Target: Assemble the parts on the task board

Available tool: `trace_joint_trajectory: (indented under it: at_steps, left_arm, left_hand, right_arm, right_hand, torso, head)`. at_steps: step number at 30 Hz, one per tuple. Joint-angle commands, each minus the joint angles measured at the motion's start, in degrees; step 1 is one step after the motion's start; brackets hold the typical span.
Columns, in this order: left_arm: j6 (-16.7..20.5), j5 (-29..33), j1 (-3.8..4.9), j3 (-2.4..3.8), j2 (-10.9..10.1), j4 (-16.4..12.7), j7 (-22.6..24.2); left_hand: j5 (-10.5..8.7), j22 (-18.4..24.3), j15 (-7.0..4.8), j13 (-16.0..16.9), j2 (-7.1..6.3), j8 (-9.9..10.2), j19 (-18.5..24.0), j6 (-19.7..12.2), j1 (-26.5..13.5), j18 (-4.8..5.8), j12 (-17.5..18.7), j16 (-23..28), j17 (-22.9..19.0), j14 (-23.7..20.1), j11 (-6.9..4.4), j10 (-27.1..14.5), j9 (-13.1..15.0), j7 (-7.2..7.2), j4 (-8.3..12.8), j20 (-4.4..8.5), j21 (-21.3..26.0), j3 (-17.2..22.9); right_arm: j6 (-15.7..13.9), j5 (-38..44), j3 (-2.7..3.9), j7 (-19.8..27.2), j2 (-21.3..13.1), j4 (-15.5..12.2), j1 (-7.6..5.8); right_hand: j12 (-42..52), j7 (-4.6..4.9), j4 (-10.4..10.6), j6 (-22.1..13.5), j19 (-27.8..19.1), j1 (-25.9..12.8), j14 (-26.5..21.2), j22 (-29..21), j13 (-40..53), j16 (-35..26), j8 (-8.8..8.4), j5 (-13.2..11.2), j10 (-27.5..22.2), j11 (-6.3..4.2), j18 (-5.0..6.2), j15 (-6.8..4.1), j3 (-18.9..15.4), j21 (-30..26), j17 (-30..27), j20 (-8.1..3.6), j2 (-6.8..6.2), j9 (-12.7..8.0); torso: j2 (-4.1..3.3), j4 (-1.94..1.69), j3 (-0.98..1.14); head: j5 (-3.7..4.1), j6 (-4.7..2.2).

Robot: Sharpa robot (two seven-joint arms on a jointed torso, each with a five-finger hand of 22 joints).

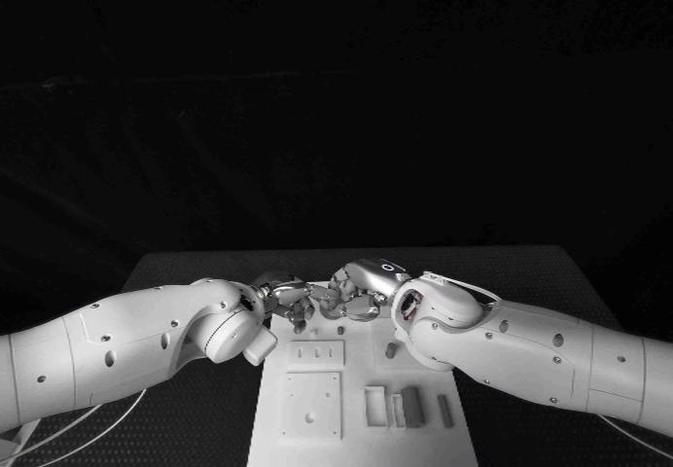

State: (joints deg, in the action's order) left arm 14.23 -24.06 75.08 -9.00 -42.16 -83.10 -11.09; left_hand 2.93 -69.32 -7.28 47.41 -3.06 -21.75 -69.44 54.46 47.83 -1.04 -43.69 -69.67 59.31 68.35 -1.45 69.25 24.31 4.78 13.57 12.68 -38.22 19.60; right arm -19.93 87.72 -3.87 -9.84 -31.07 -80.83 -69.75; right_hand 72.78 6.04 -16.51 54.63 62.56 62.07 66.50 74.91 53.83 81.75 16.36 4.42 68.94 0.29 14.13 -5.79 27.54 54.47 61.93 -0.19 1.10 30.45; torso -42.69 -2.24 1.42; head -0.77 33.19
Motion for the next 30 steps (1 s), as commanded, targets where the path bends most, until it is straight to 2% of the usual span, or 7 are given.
trace_joint_trajectory:
  at_steps: [1, 19, 22, 26, 30]
  left_arm:
    - [0.06, -0.32, 0.09, 0.04, 0.18, -0.18, 0.11]
    - [-0.72, -0.78, 0.09, 0.04, 0.04, -0.49, -0.41]
    - [-0.57, -0.78, 0.09, 0.05, 0.03, -0.5, -0.31]
    - [-0.54, -0.77, 0.09, 0.05, 0.04, -0.65, -0.27]
    - [-0.63, -0.78, 0.09, 0.05, 0.0, -0.66, -0.37]
  left_hand:
    - [-0.12, -0.07, -0.17, -0.1, 0.32, 0.39, -0.55, 1.08, 0.06, -4.08, -0.19, -0.31, -0.12, 0.08, 0.21, -1.19, 0.04, 0.47, 0.21, 0.02, -0.35, 0.15]
    - [-0.11, -0.34, -0.42, -0.56, 1.5, 0.21, -0.94, 2.14, 0.75, -4.02, -0.33, -1.4, -1.6, 0.08, -0.07, -0.69, 0.43, 0.18, 1.48, 0.18, -0.44, 0.5]
    - [-0.11, -0.4, -0.54, -0.68, 2.15, 0.14, -1.09, 2.46, 1.47, -4.03, -0.35, -1.65, -1.96, 0.08, -0.18, -0.56, 0.53, 0.06, 1.99, 0.25, -0.48, 0.92]
    - [-0.11, -0.46, -0.64, -0.9, 3.77, 0.17, -1.34, 2.75, 3.7, -3.97, -0.36, -2.04, -2.59, 0.09, -0.28, -0.36, 0.65, -0.03, 2.52, 0.32, -0.5, 2.99]
    - [-0.11, -0.57, -0.65, -1.11, 4.84, 0.26, -1.5, 2.94, 5.66, -3.82, -0.37, -2.44, -3.22, 0.06, -0.28, -0.2, 0.73, -0.04, 2.68, 0.31, -0.54, 5.14]
  right_arm:
    - [0.7, 0.69, 0.0, 0.03, 0.29, -0.26, 0.06]
    - [1.09, 0.68, 0.0, 0.19, 1.1, 0.04, 0.26]
    - [1.28, 0.68, 0.0, 0.18, 1.25, 0.24, 0.31]
    - [1.41, 0.67, 0.0, 0.17, 1.39, 0.47, 0.58]
    - [1.48, 0.67, 0.0, 0.12, 1.36, 0.58, 0.65]
  right_hand:
    - [0.05, 0.28, -0.06, 0.91, 0.03, 0.49, 0.08, 0.92, -0.02, 0.17, 0.2, 0.21, -0.18, -0.39, 0.87, -0.28, 0.3, 0.35, -0.01, -0.53, 0.02, 0.78]
    - [0.03, 0.26, -0.04, 0.94, 0.08, 0.41, 0.14, 0.9, -0.03, 0.16, 0.18, 0.21, -0.15, -0.41, 0.87, -0.3, 0.35, 0.34, -0.04, -0.55, 0.08, 0.82]
    - [0.03, 0.26, -0.04, 0.94, 0.08, 0.39, 0.1, 0.9, -0.03, 0.14, 0.18, 0.21, -0.15, -0.41, 0.87, -0.3, 0.35, 0.34, -0.09, -0.55, 0.08, 0.83]
    - [0.02, 0.25, -0.03, 0.95, 0.09, 0.36, 0.1, 0.9, -0.03, 0.13, 0.18, 0.21, -0.15, -0.42, 0.87, -0.31, 0.36, 0.33, -0.12, -0.56, 0.09, 0.84]
    - [0.02, 0.25, -0.03, 0.96, 0.1, 0.34, 0.13, 0.89, -0.03, 0.13, 0.18, 0.21, -0.14, -0.42, 0.87, -0.31, 0.38, 0.33, -0.09, -0.56, 0.11, 0.85]
  torso:
    - [-0.01, 0.09, 0.05]
    - [-0.04, 0.07, 0.03]
    - [-0.02, 0.08, 0.01]
    - [-0.03, 0.05, 0.02]
    - [-0.01, 0.07, 0.05]
  head:
    - [-0.11, 0.11]
    - [0.03, 0.25]
    - [0.05, 0.23]
    - [0.06, 0.37]
    - [-0.02, 0.47]
